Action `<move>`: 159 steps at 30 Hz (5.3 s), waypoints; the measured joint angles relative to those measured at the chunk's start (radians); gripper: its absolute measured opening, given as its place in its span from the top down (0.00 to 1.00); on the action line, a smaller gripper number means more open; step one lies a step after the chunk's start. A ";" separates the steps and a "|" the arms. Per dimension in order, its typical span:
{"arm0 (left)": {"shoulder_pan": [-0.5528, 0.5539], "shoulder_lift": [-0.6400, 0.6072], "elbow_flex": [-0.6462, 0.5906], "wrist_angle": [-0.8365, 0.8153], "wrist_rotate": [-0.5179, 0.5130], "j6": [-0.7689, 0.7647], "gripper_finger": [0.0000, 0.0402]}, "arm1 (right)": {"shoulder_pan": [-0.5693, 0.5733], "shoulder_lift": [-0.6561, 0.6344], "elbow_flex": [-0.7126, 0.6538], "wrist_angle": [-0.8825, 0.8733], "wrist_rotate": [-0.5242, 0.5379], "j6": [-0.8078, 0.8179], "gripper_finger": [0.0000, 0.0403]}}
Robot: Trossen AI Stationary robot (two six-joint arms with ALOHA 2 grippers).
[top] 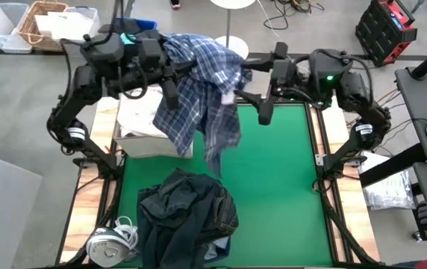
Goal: Sort clothes
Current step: Put the blue shirt into the blue laundry organizer
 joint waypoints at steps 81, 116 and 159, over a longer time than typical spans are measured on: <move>-0.042 -0.176 -0.001 -0.559 -0.033 -0.049 0.42 | 0.240 0.070 0.003 0.380 -0.209 0.261 0.94; -0.087 -0.290 -0.121 -0.644 0.246 -0.201 0.61 | 0.409 0.482 0.004 0.052 -0.157 0.611 0.94; -0.674 -0.441 -1.154 0.079 0.168 -0.330 1.00 | 0.380 0.477 0.002 -0.320 -0.223 0.629 0.50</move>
